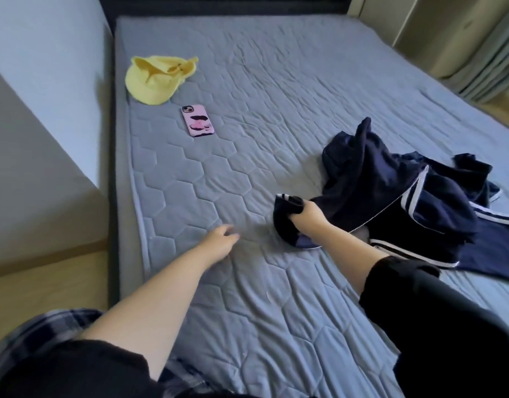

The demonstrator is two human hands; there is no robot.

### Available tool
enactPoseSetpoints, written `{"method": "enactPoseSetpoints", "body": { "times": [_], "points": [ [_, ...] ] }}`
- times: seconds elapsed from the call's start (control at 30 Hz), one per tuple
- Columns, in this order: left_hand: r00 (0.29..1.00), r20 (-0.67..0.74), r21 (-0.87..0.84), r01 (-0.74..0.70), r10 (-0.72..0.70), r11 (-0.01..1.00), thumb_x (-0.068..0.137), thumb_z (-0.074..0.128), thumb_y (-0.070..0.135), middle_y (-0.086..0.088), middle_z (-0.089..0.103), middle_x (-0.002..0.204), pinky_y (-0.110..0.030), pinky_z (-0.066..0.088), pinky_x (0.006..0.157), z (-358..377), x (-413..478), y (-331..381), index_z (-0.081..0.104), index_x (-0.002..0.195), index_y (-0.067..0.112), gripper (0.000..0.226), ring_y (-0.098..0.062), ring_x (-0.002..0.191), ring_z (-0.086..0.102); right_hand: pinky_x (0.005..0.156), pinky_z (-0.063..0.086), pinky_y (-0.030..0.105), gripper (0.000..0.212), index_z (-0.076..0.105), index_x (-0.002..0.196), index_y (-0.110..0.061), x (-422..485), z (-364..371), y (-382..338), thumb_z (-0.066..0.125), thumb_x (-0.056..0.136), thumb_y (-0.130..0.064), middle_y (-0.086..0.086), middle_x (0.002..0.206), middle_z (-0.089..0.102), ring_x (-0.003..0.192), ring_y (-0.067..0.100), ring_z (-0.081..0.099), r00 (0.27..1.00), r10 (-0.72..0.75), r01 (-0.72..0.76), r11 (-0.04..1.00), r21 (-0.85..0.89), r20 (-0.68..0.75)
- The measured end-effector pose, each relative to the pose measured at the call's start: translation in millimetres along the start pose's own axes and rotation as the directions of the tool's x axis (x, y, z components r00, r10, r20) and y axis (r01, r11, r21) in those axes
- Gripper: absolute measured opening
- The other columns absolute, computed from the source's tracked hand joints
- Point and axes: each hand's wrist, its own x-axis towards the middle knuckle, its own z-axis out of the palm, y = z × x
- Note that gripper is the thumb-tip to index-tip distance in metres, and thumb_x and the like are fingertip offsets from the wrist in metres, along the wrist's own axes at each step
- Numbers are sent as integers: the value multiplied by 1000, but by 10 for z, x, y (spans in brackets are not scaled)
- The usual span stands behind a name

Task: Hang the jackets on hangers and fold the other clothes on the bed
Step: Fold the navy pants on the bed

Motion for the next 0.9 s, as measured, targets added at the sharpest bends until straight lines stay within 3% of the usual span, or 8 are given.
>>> {"method": "enactPoseSetpoints", "body": {
  "times": [0.07,0.13,0.27,0.47,0.6,0.7,0.8,0.9],
  "points": [
    [990,23,-509,129,-137,851,101,41,28,-8,61,124,-28,45,86,-182,-84,40,55,130,12,36,-22,107,60,63,32,19,16,68,96,-1,-133,288,-635,57,86,-5,17,92,70,90,22,61,978,-201,194,976,99,62],
    [990,140,-838,115,6,533,96,42,32,-4,71,103,-26,54,70,-430,-222,62,69,111,15,36,-19,87,69,56,33,16,11,68,90,-9,-239,518,-1191,58,85,-11,6,82,67,81,16,58,924,-365,348,926,148,115],
    [998,55,-981,58,-20,187,99,26,50,-14,61,123,-50,46,86,-899,-315,-56,57,125,14,54,-35,114,56,57,32,17,19,63,104,-4,-238,648,-1696,50,92,-11,13,99,67,93,25,60,870,-447,449,893,43,207],
    [982,-12,-898,72,-189,433,96,47,29,-7,67,87,-37,53,70,-901,-456,-45,61,90,16,20,-21,84,61,97,41,32,52,44,138,-12,-21,631,-1206,48,87,-6,11,139,49,123,29,49,915,-287,328,938,-110,282],
    [979,-89,-856,18,-181,517,91,54,2,-13,63,112,-36,49,81,-667,-492,64,55,119,7,29,-25,100,59,109,7,65,88,4,152,-27,27,488,-397,58,83,-20,10,159,-5,144,36,6,957,28,213,611,-762,290],
    [990,-74,-762,22,-120,647,87,56,-9,-19,59,109,-25,55,59,-543,-511,151,45,133,3,49,-20,77,60,108,5,67,60,22,150,-27,-3,275,247,43,94,-21,13,158,8,142,38,14,989,149,-69,470,-880,2],
    [991,-82,-682,19,-102,731,91,49,-8,-16,60,82,-21,53,49,-517,-509,225,50,125,1,36,-21,67,59,110,19,61,36,61,118,-20,13,219,541,43,89,-7,8,127,58,120,30,49,965,208,-254,584,-771,-160],
    [973,-193,-457,28,-129,889,92,45,-2,-14,63,81,-24,51,64,-559,-420,174,55,122,1,32,-22,68,61,93,44,36,29,64,111,-4,70,253,311,48,88,-4,16,116,64,110,34,58,943,279,-329,870,-366,-183]
  ]
}}
